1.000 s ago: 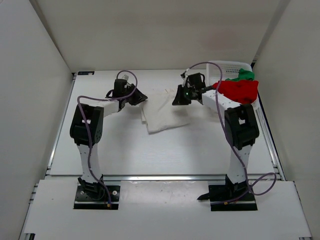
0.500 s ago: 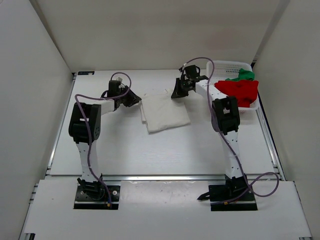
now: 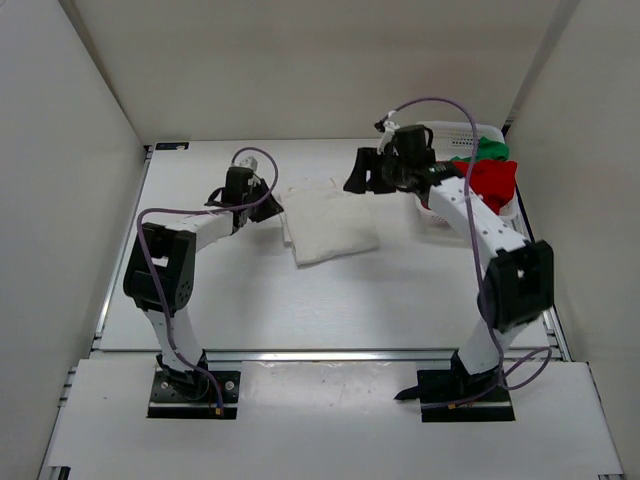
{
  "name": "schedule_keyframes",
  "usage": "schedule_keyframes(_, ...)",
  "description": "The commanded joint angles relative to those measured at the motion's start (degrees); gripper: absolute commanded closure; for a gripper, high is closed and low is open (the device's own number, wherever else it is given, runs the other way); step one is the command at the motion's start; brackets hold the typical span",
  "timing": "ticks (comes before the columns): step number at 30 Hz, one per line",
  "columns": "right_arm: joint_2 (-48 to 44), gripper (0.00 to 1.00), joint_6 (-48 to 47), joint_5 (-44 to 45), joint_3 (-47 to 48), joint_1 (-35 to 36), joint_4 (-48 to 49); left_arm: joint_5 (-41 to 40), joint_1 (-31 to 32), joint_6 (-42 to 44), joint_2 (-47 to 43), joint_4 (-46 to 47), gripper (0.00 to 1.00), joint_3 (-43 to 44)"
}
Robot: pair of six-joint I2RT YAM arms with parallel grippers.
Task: Fold and stack the t-shirts
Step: Put the neatly folded tshirt into the corner of the board with the left arm
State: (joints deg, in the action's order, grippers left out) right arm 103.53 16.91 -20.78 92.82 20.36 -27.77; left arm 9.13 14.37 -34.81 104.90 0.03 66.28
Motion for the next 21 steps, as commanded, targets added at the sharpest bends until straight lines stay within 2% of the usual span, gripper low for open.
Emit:
schedule_keyframes(1, -8.3, 0.40, 2.7, -1.5, -13.7, -0.1, 10.7, -1.2, 0.6, 2.8, 0.3, -1.8, 0.69, -2.5)
schedule_keyframes(7, -14.8, 0.37, 4.5, -4.8, -27.7, -0.2, 17.7, 1.7, 1.4, 1.9, 2.3, -0.8, 0.42, -4.1)
schedule_keyframes(11, -15.2, 0.37, 4.9, -5.9, -31.4, 1.3, 20.3, 3.3, 2.9, 1.5, 6.1, -0.6, 0.36, -2.6)
schedule_keyframes(13, -15.2, 0.36, 5.4, -5.8, -32.9, 1.5, 21.3, 4.1, 3.5, 0.8, 7.3, -0.6, 0.38, -2.3)
schedule_keyframes(16, -14.4, 0.37, 5.6, -6.6, -32.7, 2.9, 22.2, 7.5, 3.7, -1.8, 8.4, 4.5, 0.46, -3.5)
schedule_keyframes(17, -14.1, 0.37, 4.9, -6.7, -32.5, 3.2, 21.9, 8.8, 3.6, -3.6, 8.8, 6.6, 0.51, -3.8)
schedule_keyframes(18, -13.2, 0.37, 4.8, -6.5, -32.5, 3.9, 22.0, 8.5, 3.8, -3.8, 9.3, 6.7, 0.69, -2.7)
schedule_keyframes(21, -12.7, 0.37, 5.2, -7.2, -33.6, 3.6, 22.8, 8.7, 3.8, -5.1, 10.9, 6.1, 0.96, 0.4)
